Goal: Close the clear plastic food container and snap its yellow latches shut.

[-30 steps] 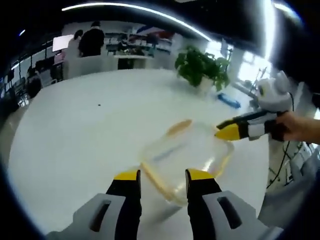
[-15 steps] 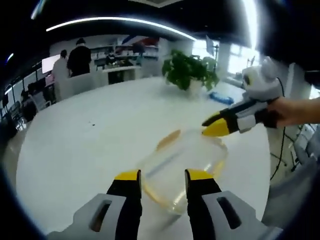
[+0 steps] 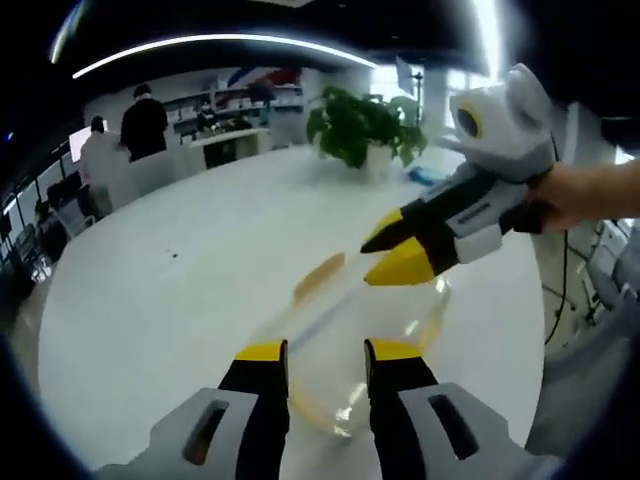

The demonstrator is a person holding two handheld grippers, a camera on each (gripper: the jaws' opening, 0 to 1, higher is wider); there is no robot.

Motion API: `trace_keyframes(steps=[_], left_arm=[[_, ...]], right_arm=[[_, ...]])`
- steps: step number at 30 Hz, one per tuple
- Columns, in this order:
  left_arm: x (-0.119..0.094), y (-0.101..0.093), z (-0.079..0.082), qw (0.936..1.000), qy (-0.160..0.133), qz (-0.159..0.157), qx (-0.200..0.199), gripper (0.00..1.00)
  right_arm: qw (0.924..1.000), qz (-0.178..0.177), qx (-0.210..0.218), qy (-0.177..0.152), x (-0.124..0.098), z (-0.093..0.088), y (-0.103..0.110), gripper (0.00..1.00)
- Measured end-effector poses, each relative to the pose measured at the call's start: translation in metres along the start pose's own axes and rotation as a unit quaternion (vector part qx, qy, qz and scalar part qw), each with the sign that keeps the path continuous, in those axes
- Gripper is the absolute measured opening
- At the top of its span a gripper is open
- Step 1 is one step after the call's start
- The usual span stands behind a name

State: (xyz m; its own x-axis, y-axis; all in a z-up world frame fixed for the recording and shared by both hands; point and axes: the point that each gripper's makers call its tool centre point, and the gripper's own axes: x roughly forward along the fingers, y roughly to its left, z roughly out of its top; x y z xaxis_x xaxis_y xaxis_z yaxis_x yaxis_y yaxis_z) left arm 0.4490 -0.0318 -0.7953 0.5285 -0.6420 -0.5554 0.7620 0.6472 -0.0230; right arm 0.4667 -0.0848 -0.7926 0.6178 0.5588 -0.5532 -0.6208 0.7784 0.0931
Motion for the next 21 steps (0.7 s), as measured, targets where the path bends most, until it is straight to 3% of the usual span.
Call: trace_keyframes(steps=[6, 13, 18, 21], left_arm=[[0.003, -0.009, -0.008, 0.9994, 0.022, -0.010, 0.026, 0.32], [0.002, -0.019, -0.006, 0.9987, 0.015, -0.031, 0.039, 0.35], [0.001, -0.032, -0.004, 0.9958, 0.006, -0.060, 0.069, 0.47], [0.002, -0.038, -0.006, 0.9932, 0.009, -0.067, 0.095, 0.52]], right_arm=[[0.9997, 0.017, -0.016, 0.001, 0.009, 0.004, 0.003, 0.21], [0.9989, 0.037, -0.027, 0.007, 0.015, 0.005, 0.003, 0.27], [0.9973, 0.066, -0.029, 0.010, 0.020, 0.006, 0.007, 0.35], [0.9945, 0.086, -0.052, 0.027, 0.026, 0.005, 0.012, 0.38]])
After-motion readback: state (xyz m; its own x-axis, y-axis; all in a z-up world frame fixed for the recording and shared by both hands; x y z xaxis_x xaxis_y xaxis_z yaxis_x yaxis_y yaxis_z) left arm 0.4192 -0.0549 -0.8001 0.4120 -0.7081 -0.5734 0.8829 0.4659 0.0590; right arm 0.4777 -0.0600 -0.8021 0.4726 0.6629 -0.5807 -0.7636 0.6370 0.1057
